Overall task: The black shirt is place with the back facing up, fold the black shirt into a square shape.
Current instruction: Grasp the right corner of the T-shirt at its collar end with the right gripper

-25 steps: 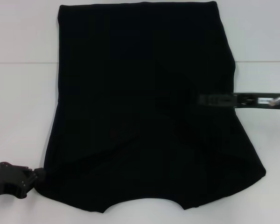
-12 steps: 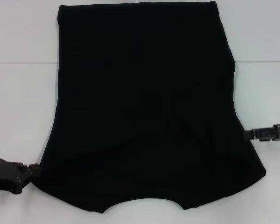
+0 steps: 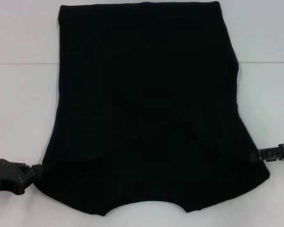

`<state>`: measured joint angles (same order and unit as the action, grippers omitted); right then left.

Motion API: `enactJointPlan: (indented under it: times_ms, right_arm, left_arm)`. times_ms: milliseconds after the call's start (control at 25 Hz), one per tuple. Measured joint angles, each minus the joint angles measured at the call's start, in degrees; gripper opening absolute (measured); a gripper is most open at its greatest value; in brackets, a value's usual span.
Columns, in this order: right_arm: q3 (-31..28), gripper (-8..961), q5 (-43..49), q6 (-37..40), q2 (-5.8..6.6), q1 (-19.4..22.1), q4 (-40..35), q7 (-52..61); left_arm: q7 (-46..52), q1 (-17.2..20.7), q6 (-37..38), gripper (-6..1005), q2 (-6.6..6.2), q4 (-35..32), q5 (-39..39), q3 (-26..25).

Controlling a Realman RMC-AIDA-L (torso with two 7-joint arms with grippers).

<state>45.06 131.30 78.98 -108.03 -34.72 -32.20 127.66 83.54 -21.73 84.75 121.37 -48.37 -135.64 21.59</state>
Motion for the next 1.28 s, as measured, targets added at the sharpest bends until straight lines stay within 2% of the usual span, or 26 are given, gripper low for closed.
enactJointPlan:
  times_ms: [360, 760, 1240, 1280]
  right_arm:
    - [-0.01, 821, 1.77, 1.06, -1.43, -0.49, 0.28, -0.02]
    - [0.22, 754, 1.77, 2.59, -2.94, -0.99, 0.02, -0.01]
    - [0.69, 673, 1.82, 2.09, -3.19, -1.21, -0.34, -0.5]
    - [0.77, 563, 1.83, 2.03, -3.22, -1.22, -0.34, -0.5]
  left_arm:
    - [0.11, -0.01, 0.03, 8, 0.07, 0.05, 0.09, 0.12]
    - [0.13, -0.58, -0.42, 9, 0.07, 0.29, -0.19, 0.21]
    - [0.13, -0.59, -0.47, 11, 0.0, 0.3, -0.24, 0.21]
    - [0.13, -0.6, -0.47, 11, 0.0, 0.3, -0.25, 0.21]
